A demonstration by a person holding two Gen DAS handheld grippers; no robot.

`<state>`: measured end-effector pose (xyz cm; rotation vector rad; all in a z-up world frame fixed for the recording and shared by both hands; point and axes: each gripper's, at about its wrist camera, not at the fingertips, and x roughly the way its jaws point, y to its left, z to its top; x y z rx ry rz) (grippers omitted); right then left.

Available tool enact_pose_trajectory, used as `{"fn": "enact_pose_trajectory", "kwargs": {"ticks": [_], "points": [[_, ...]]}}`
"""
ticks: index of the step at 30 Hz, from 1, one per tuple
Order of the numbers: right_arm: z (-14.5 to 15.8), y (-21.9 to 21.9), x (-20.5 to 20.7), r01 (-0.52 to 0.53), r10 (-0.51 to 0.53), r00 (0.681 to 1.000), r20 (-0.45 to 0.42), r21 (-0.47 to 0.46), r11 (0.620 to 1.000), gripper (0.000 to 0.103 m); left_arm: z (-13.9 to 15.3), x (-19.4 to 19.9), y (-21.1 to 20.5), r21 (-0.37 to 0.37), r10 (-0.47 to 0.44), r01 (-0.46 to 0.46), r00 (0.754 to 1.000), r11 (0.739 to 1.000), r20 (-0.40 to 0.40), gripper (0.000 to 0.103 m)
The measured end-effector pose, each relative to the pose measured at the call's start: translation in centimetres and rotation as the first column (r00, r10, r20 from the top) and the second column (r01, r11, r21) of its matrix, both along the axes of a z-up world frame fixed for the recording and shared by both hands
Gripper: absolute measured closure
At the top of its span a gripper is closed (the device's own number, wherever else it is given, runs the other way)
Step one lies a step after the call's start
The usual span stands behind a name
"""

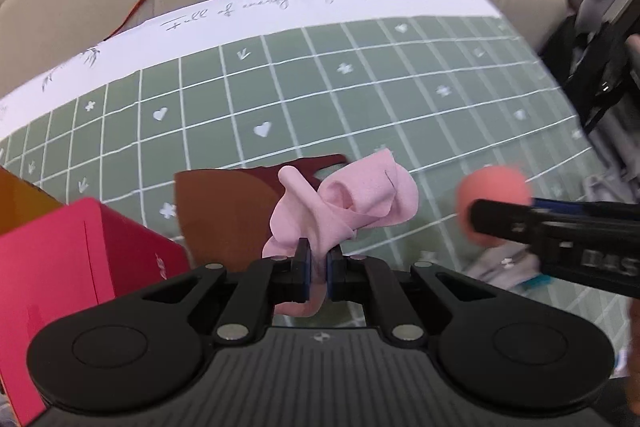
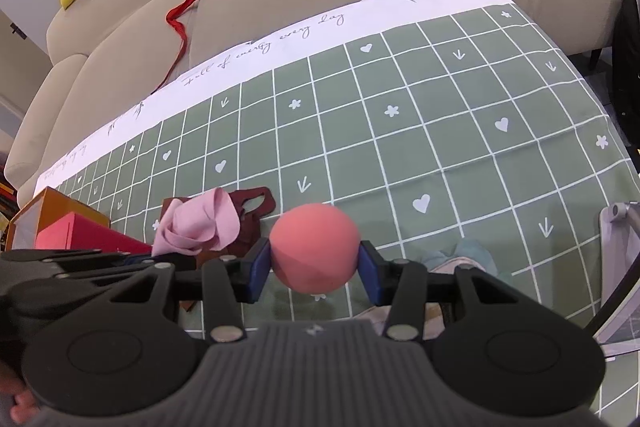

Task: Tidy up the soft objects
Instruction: 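Grasp the pink cloth with the left tool while the right tool holds the coral ball, then carry the pink cloth and coral ball over the white box with both tools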

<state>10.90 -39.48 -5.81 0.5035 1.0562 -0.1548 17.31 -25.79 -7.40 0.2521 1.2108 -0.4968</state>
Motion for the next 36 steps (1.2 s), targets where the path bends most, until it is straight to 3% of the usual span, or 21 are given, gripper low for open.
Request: {"fn": "enact_pose_trajectory", "kwargs": {"ticks": [8, 15, 18, 22, 24, 27, 31, 36], "points": [[0.0, 0.2, -0.1, -0.010, 0.010, 1.000, -0.009, -0.016, 1.000, 0.057, 0.4, -1.3, 0.1, 0.000, 0.000, 0.000, 1.000, 1.000, 0.023, 0.096], [0.0, 0.8, -0.6, -0.032, 0.031, 0.999, -0.040, -0.032, 0.999, 0.057, 0.4, -1.5, 1.2, -0.044, 0.079, -0.082, 0.994, 0.996, -0.072, 0.096], [0.2, 1.6, -1.4, -0.041, 0.040, 0.998, -0.039, -0.043, 0.998, 0.057, 0.7, -2.2, 1.3, -0.003, 0.087, -0.088, 0.991, 0.996, -0.101, 0.096], [-0.2, 2.4, -2.6, 0.005, -0.008, 0.997, -0.081, -0.038, 0.999, 0.057, 2.6, -4.3, 1.2, 0.011, 0.015, -0.014, 0.999, 1.000, -0.051, 0.096], [-0.2, 2.9, -3.7, 0.003, -0.003, 0.996, -0.093, -0.010, 1.000, 0.057, 3.2, -5.2, 1.1, 0.048, -0.007, 0.011, 0.996, 0.999, -0.089, 0.096], [0.7, 3.9, -5.7, 0.013, -0.015, 0.996, -0.085, -0.017, 1.000, 0.057, 4.3, -6.6, 2.1, -0.021, -0.002, -0.001, 0.988, 1.000, -0.157, 0.096], [2.1, 5.0, -8.0, 0.049, -0.049, 0.997, -0.056, -0.010, 0.999, 0.057, 5.4, -9.5, 3.5, -0.063, -0.014, 0.007, 0.994, 0.998, -0.104, 0.095], [2.8, 7.7, -11.0, 0.065, -0.064, 0.997, -0.047, 0.024, 0.998, 0.057, 6.1, -12.6, 7.3, -0.125, 0.065, -0.073, 0.996, 0.989, -0.068, 0.095]]}}
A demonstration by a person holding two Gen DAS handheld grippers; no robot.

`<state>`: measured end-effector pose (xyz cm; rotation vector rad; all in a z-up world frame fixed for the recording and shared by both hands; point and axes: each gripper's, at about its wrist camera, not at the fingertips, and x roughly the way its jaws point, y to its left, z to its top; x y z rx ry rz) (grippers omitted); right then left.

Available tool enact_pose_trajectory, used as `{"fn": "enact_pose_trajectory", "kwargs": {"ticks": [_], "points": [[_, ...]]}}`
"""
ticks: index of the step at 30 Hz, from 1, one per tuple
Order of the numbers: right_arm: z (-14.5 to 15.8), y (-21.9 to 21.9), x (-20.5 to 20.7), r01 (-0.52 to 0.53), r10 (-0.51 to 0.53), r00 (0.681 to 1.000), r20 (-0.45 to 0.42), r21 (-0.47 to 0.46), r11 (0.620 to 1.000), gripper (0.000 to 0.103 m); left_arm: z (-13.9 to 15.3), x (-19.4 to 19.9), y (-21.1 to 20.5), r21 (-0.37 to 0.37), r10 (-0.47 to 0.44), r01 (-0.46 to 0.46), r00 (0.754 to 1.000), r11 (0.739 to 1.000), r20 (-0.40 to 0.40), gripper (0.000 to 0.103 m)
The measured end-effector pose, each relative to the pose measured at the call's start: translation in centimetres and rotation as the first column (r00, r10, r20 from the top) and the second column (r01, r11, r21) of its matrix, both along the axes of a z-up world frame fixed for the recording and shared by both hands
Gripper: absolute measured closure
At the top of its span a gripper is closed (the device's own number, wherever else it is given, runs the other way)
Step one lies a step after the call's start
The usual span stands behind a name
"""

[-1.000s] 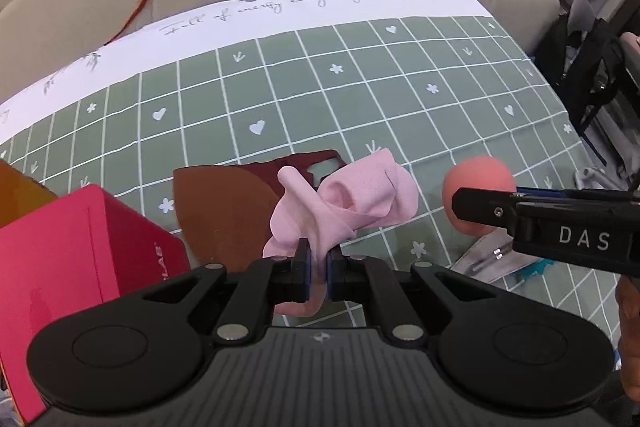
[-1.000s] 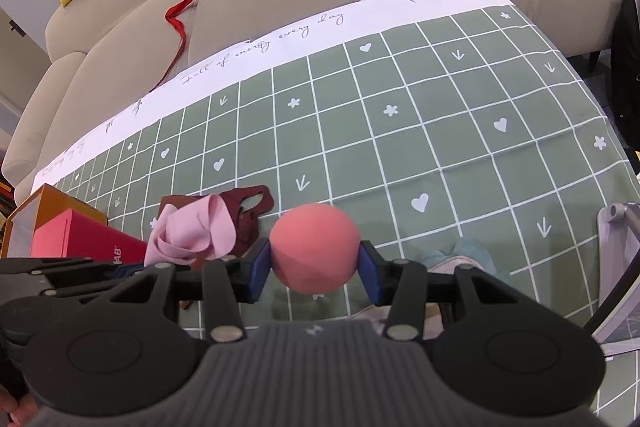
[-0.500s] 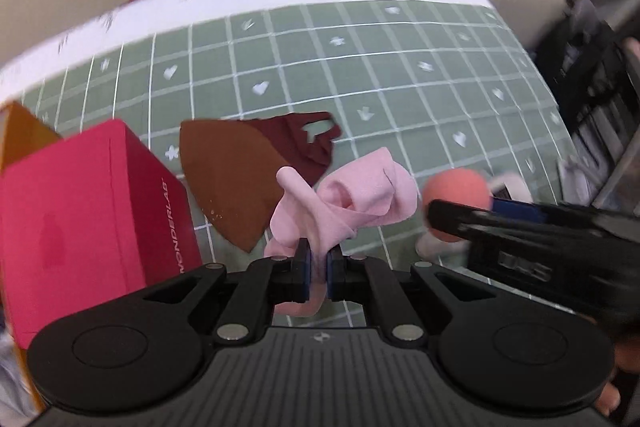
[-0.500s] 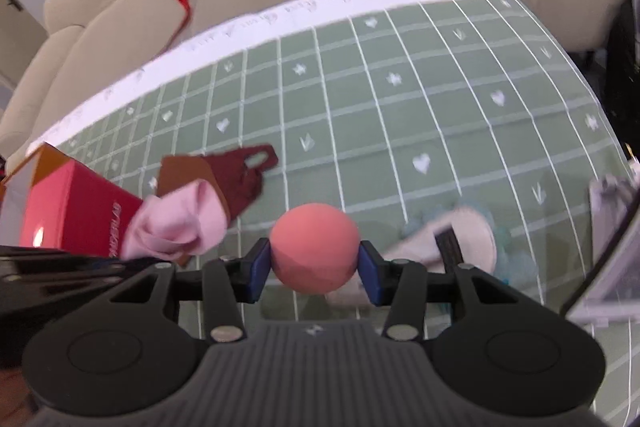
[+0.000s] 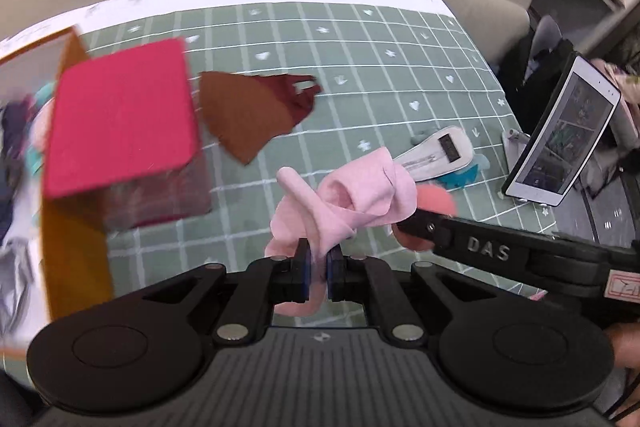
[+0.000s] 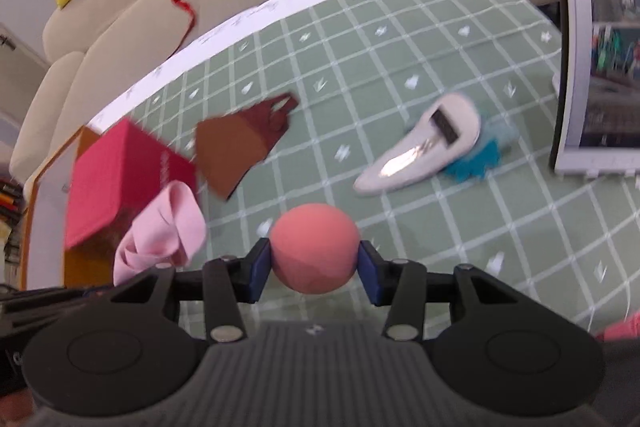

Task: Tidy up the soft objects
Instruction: 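Carry the pink cloth and coral ball over the white box with both tools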

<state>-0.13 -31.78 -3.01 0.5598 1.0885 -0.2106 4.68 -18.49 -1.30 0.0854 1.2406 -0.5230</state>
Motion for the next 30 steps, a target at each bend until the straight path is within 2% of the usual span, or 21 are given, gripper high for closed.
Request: {"fn": "enact_pose_trajectory", "kwargs": {"ticks": [3, 8, 13, 15, 19, 22, 26, 28, 30], "points": [[0.0, 2.2, -1.0, -0.037, 0.036, 0.999, -0.025, -0.012, 0.999, 0.057, 0.0, -1.3, 2.5, 0.013, 0.024, -0.024, 1.000, 1.000, -0.007, 0.095], [-1.1, 7.0, -2.0, -0.110, 0.108, 0.990, -0.091, -0.016, 0.994, 0.057, -0.7, -3.0, 7.7, -0.018, 0.090, -0.091, 0.993, 0.996, -0.081, 0.095], [-1.0, 11.7, -2.6, -0.197, 0.198, 0.975, -0.099, 0.018, 0.980, 0.057, -1.1, -5.1, 12.8, -0.007, 0.146, -0.148, 0.984, 0.989, -0.101, 0.095], [-0.7, 13.7, -2.7, -0.255, 0.254, 0.962, -0.103, 0.009, 0.967, 0.057, -0.8, -5.8, 14.5, -0.007, 0.144, -0.146, 0.985, 0.989, -0.098, 0.095], [0.3, 17.0, -2.3, -0.326, 0.325, 0.941, -0.096, 0.008, 0.945, 0.057, -0.1, -6.8, 18.7, -0.018, 0.216, -0.218, 0.973, 0.976, -0.081, 0.095], [1.7, 19.9, -1.6, -0.391, 0.392, 0.918, -0.057, 0.025, 0.920, 0.057, 0.4, -7.2, 21.6, -0.036, 0.265, -0.268, 0.962, 0.963, -0.072, 0.095], [3.8, 24.3, 0.1, -0.485, 0.485, 0.875, 0.003, 0.015, 0.875, 0.057, 0.9, -6.6, 25.0, -0.057, 0.344, -0.347, 0.937, 0.936, -0.061, 0.095], [4.4, 26.5, 1.5, -0.522, 0.522, 0.853, 0.018, -0.006, 0.853, 0.057, 1.5, -5.8, 26.8, -0.104, 0.366, -0.371, 0.928, 0.923, -0.065, 0.095], [4.7, 28.5, 3.1, -0.550, 0.551, 0.834, 0.027, -0.026, 0.835, 0.057, 2.1, -5.0, 27.9, -0.109, 0.390, -0.391, 0.920, 0.914, -0.033, 0.095]]}}
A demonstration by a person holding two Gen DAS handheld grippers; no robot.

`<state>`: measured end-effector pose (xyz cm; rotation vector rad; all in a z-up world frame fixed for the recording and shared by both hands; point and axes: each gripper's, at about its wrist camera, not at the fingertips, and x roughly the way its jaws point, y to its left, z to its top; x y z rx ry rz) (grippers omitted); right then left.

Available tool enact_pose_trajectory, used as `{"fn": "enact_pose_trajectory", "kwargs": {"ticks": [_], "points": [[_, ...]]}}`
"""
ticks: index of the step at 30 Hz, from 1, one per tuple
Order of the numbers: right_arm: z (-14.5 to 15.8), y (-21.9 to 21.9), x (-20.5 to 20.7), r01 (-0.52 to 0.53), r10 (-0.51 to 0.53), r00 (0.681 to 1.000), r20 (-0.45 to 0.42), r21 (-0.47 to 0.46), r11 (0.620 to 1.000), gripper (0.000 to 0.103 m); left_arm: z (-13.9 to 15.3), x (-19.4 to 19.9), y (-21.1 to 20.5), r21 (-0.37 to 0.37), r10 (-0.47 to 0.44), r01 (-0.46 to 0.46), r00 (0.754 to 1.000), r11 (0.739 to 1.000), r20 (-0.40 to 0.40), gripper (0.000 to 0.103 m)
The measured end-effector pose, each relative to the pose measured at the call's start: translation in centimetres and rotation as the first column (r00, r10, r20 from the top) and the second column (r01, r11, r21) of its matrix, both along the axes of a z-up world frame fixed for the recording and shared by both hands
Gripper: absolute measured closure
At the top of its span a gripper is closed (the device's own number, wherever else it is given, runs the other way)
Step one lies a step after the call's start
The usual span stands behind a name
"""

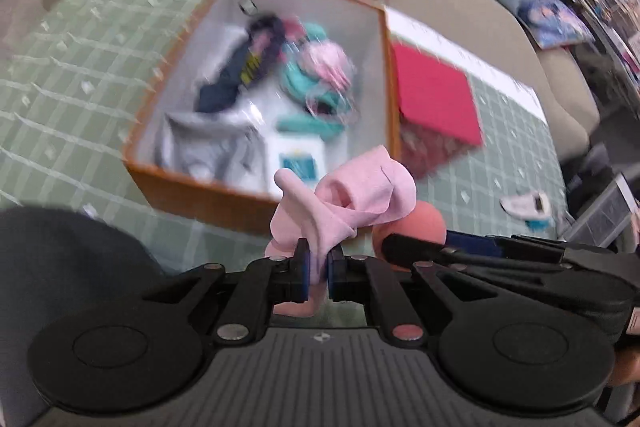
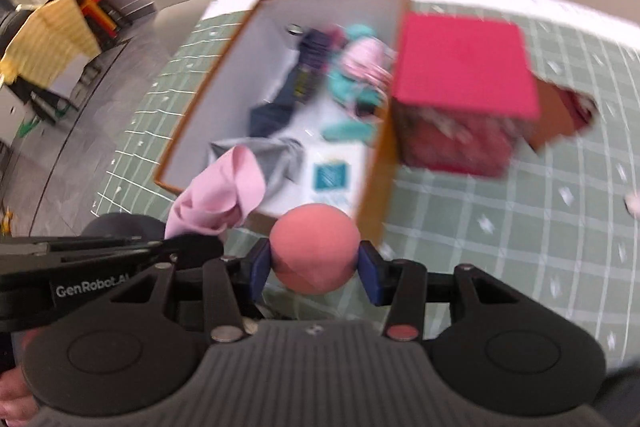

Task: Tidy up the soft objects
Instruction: 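Carry the pink cloth and coral ball over the white box with both tools, then lower both items into the box and open both tools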

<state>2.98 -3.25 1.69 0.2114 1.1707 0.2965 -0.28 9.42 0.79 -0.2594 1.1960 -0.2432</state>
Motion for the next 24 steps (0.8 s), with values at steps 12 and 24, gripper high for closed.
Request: {"fn": "enact_pose_trajectory", "kwargs": {"ticks": [12, 24], "points": [[-4.4, 4.1, 9.5, 0.068, -0.072, 0.997, -0.025, -0.134, 0.989, 0.057, -3.7, 7.9, 1.8, 0.125, 0.029, -0.041, 0.996, 0.991, 0.089, 0.094], [-5.0, 5.0, 8.7, 0.058, -0.061, 0.998, -0.020, -0.141, 0.988, 0.052, -6.3, 8.0, 2.5, 0.190, 0.072, -0.084, 0.995, 0.978, 0.069, 0.091]]}}
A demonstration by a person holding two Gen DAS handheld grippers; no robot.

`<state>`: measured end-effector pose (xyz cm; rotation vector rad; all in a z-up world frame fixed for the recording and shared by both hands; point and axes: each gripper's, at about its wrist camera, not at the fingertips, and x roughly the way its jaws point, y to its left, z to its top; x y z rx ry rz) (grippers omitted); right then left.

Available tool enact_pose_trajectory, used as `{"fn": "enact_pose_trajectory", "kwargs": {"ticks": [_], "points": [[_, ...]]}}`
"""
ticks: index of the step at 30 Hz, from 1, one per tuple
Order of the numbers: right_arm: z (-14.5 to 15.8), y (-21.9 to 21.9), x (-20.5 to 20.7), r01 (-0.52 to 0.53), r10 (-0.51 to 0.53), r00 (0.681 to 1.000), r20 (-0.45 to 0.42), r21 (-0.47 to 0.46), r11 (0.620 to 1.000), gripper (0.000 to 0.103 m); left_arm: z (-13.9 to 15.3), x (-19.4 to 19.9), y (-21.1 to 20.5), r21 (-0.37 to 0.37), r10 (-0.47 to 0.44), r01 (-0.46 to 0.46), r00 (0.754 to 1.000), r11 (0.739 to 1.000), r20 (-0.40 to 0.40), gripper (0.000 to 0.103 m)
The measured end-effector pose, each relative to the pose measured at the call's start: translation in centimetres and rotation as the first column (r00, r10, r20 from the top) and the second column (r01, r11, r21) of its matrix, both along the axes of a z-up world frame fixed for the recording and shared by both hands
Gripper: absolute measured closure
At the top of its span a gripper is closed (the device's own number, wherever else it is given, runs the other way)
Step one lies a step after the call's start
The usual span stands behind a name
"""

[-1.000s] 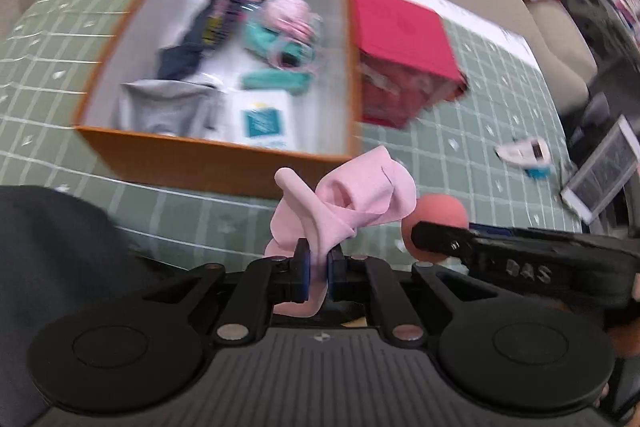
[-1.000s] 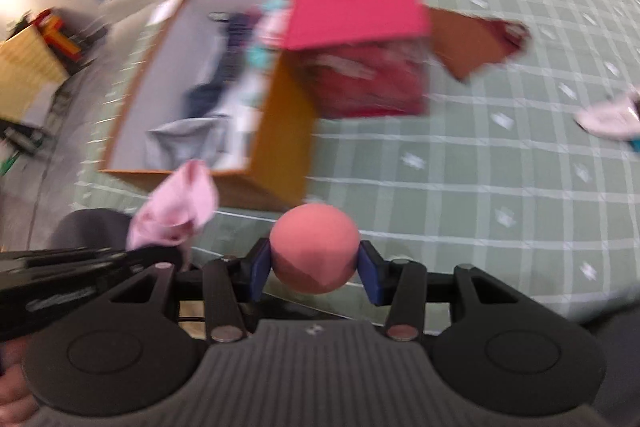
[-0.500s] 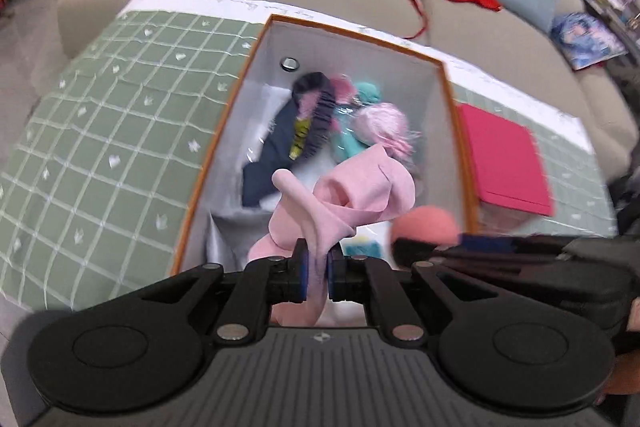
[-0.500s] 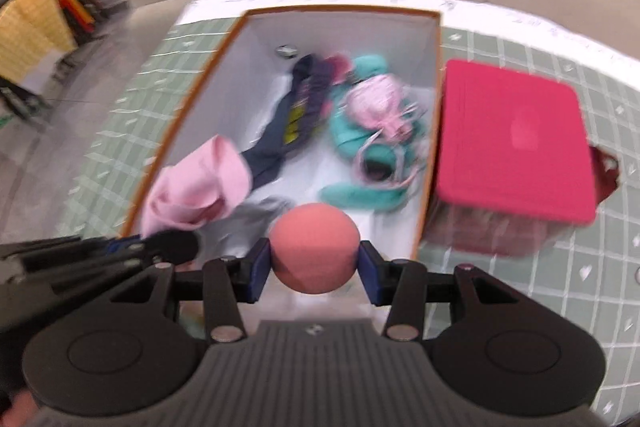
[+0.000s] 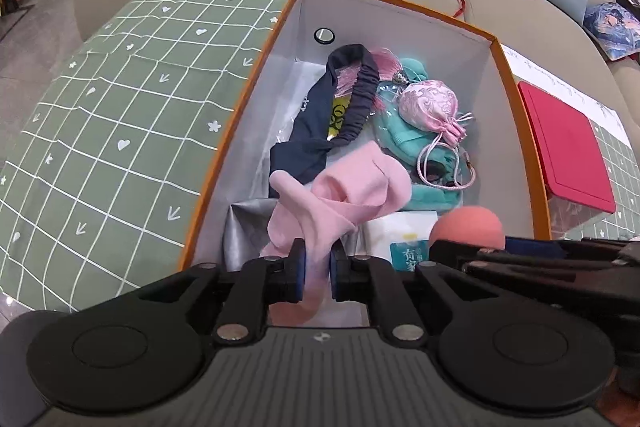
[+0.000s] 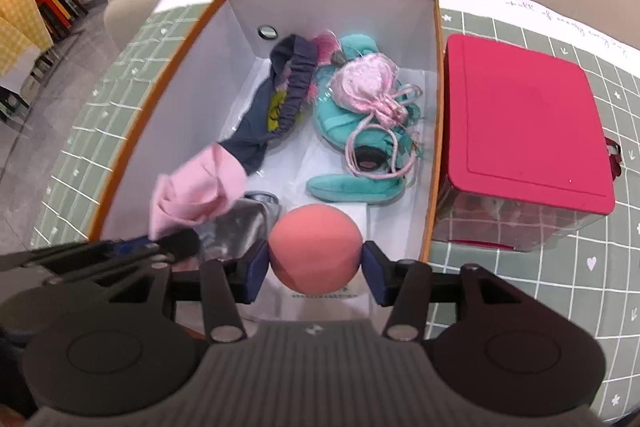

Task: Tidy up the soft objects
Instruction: 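Lower both items into the box and open both tools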

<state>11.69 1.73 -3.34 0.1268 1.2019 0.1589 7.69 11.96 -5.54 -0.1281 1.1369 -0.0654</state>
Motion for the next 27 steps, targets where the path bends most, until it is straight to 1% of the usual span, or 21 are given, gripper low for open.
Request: {"fn": "enact_pose_trajectory", "kwargs": {"ticks": [2, 3, 4, 5, 6, 7, 8, 9, 10, 13, 14, 17, 21, 27], "points": [[0.3, 0.2, -0.1, -0.011, 0.011, 1.000, 0.018, -0.021, 1.000, 0.051, -0.1, 0.0, 0.2, -0.013, 0.006, -0.006, 1.000, 1.000, -0.006, 0.091], [0.4, 0.3, -0.2, -0.012, 0.013, 1.000, 0.024, -0.025, 1.000, 0.051, 0.0, -0.1, 0.3, -0.017, 0.008, -0.008, 1.000, 1.000, -0.004, 0.088], [0.4, 0.3, -0.2, -0.012, 0.013, 1.000, 0.027, -0.027, 1.000, 0.050, 0.2, -0.3, 0.3, -0.014, 0.008, -0.008, 1.000, 1.000, 0.000, 0.083], [0.4, 0.2, -0.2, -0.010, 0.010, 1.000, 0.028, -0.031, 0.999, 0.049, 0.2, -0.2, 0.3, -0.007, 0.013, -0.013, 1.000, 1.000, 0.002, 0.072], [0.2, 0.1, -0.1, -0.010, 0.011, 0.999, 0.031, -0.035, 0.999, 0.048, 0.3, -0.3, 0.4, 0.006, 0.021, -0.021, 1.000, 1.000, 0.006, 0.058], [0.2, 0.0, -0.1, -0.008, 0.009, 0.999, 0.034, -0.037, 0.999, 0.046, 0.2, -0.2, 0.3, 0.025, 0.024, -0.024, 1.000, 0.999, 0.011, 0.051], [0.3, -0.2, -0.1, -0.008, 0.008, 0.999, 0.039, -0.024, 1.000, 0.045, 0.2, -0.2, 0.4, 0.043, 0.030, -0.031, 0.999, 0.999, 0.017, 0.040], [0.4, -0.5, -0.2, -0.002, 0.002, 0.999, 0.041, -0.008, 1.000, 0.043, 0.3, -0.3, 0.6, 0.056, 0.043, -0.044, 0.999, 0.997, 0.026, 0.036], [0.6, -0.7, -0.2, 0.004, -0.005, 0.999, 0.045, 0.002, 1.000, 0.040, 0.4, -0.4, 0.8, 0.054, 0.052, -0.054, 0.998, 0.997, 0.033, 0.036], [1.1, -0.9, -0.3, 0.005, -0.007, 0.998, 0.064, 0.021, 1.000, 0.039, 0.9, -0.5, 1.4, 0.010, 0.062, -0.062, 0.997, 0.998, 0.045, 0.035], [1.3, -0.9, -0.3, 0.003, -0.004, 0.998, 0.069, 0.021, 1.000, 0.039, 1.0, -0.5, 1.4, 0.008, 0.062, -0.062, 0.997, 0.998, 0.050, 0.034], [1.6, -1.0, -0.6, -0.002, -0.001, 0.997, 0.080, 0.036, 0.999, 0.039, 1.2, -0.5, 1.2, 0.029, 0.063, -0.065, 0.996, 0.997, 0.065, 0.033], [2.7, -1.2, -1.1, -0.019, 0.010, 0.994, 0.109, 0.084, 0.996, 0.039, 1.5, -0.8, 1.1, 0.033, 0.071, -0.074, 0.994, 0.997, 0.080, 0.033], [4.3, -1.9, -1.4, -0.007, -0.007, 0.990, 0.141, 0.095, 0.995, 0.039, 2.1, -1.0, 0.9, 0.031, 0.072, -0.075, 0.994, 0.997, 0.088, 0.033]]}}
